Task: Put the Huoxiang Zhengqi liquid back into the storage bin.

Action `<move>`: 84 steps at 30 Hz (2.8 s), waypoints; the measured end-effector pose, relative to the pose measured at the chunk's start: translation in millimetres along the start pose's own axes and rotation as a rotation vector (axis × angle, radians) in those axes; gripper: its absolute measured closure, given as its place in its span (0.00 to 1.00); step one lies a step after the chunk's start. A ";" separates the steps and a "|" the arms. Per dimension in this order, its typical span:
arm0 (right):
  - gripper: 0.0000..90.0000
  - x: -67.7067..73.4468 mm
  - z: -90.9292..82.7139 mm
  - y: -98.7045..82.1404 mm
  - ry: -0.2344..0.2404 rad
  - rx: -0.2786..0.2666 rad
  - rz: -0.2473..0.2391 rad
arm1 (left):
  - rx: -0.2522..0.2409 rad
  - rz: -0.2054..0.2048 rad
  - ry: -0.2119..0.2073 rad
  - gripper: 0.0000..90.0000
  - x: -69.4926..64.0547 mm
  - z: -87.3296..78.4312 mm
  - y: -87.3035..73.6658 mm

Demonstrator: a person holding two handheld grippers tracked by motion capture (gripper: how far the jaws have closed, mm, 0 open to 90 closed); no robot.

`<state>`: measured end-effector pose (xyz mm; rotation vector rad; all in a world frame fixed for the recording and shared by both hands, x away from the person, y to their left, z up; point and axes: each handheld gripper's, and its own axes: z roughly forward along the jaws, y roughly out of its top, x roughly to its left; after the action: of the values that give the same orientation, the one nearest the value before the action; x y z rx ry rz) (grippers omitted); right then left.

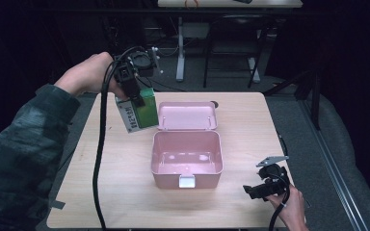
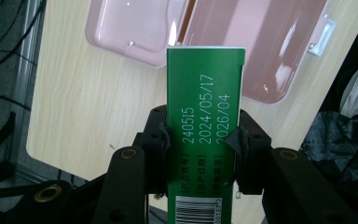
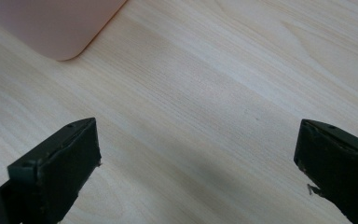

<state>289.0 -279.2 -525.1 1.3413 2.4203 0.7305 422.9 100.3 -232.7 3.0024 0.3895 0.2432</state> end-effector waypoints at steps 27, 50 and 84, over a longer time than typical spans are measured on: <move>0.00 0.5 0.1 -0.3 0.001 0.003 -0.002 | -0.041 0.090 -0.047 0.70 -16.2 16.6 50.5; 0.00 3.0 3.8 0.8 0.004 0.020 -0.012 | -0.081 0.144 -0.108 0.70 -31.9 48.6 65.6; 0.00 5.4 3.4 1.5 0.006 0.019 -0.030 | -0.064 0.170 -0.148 0.70 -53.9 106.1 67.2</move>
<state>288.8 -273.0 -527.1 1.3083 2.4520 0.7069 406.0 12.8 -336.4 2.9666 0.1109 0.0446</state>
